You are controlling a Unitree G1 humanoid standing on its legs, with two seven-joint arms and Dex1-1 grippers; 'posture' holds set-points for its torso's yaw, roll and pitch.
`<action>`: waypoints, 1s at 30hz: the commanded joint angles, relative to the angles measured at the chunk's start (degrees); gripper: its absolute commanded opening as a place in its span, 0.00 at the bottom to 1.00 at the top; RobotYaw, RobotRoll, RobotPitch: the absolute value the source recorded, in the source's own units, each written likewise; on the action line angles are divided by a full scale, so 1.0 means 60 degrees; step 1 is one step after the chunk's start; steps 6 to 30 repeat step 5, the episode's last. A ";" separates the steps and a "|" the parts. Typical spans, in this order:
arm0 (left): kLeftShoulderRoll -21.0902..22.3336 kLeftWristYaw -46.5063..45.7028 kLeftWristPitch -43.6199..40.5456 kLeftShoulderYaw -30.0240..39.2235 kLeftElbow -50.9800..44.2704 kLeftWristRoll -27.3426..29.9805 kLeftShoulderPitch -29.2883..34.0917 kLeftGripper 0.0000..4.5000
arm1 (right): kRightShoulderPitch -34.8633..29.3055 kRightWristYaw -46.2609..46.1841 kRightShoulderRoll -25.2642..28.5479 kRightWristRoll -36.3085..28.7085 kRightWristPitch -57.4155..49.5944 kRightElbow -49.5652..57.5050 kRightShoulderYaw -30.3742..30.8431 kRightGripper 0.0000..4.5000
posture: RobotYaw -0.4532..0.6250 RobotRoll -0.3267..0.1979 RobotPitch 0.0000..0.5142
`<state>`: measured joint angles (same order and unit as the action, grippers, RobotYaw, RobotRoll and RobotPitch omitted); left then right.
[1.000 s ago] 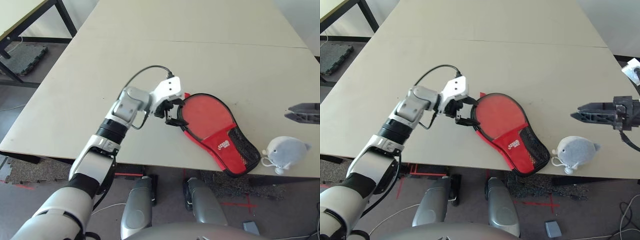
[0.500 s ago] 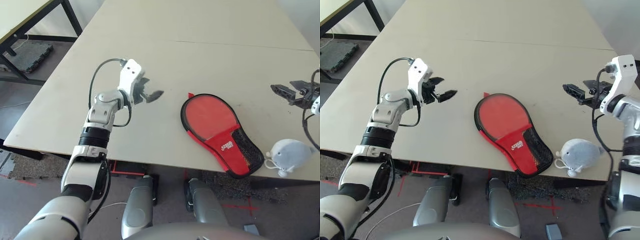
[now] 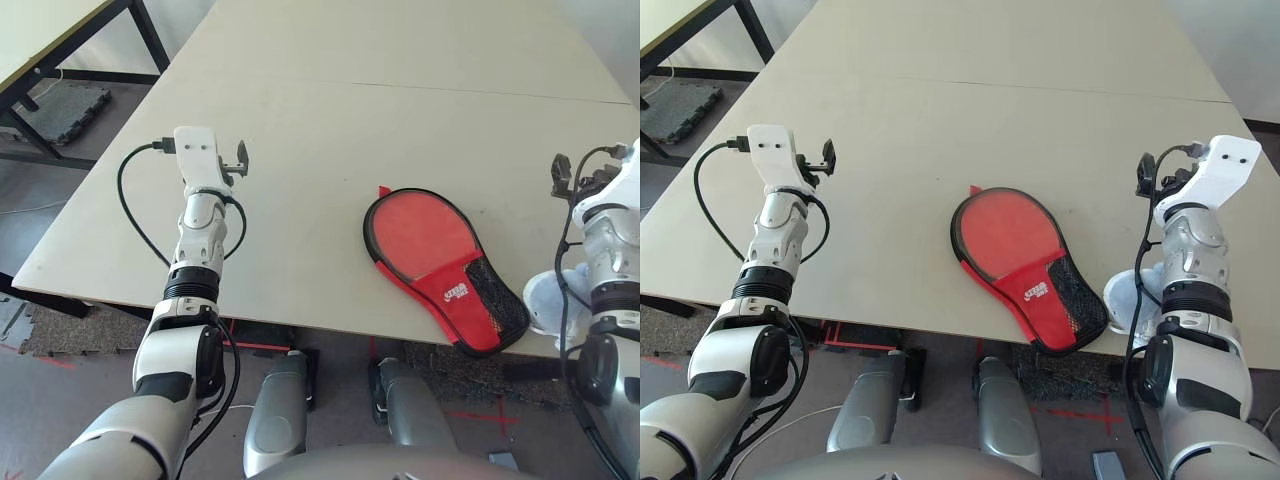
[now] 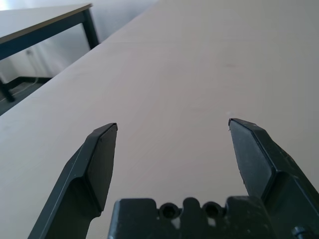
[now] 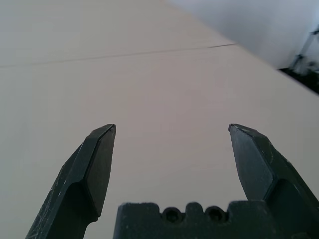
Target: Store the ping-pong paddle in its case and zip it.
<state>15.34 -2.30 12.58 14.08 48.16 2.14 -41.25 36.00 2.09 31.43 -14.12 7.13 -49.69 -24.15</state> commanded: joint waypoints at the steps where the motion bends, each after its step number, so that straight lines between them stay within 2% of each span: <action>1: 0.0152 -0.0313 0.0461 -0.0054 0.0363 -0.0155 -0.0155 1.00 | -0.0417 -0.0739 -0.0167 0.0260 0.0214 -0.0128 -0.0075 1.00 | 0.43 0.62 0.27; 5: 0.0299 -0.0248 0.0679 -0.0120 0.0515 -0.0119 -0.0277 1.00 | -0.1150 -0.0982 -0.0316 0.0268 -0.0061 0.0671 -0.0092 1.00 | 0.42 0.62 0.27; 30: 0.0299 -0.0248 0.0679 -0.0120 0.0515 -0.0119 -0.0277 1.00 | -0.1150 -0.0982 -0.0316 0.0268 -0.0061 0.0671 -0.0092 1.00 | 0.42 0.62 0.27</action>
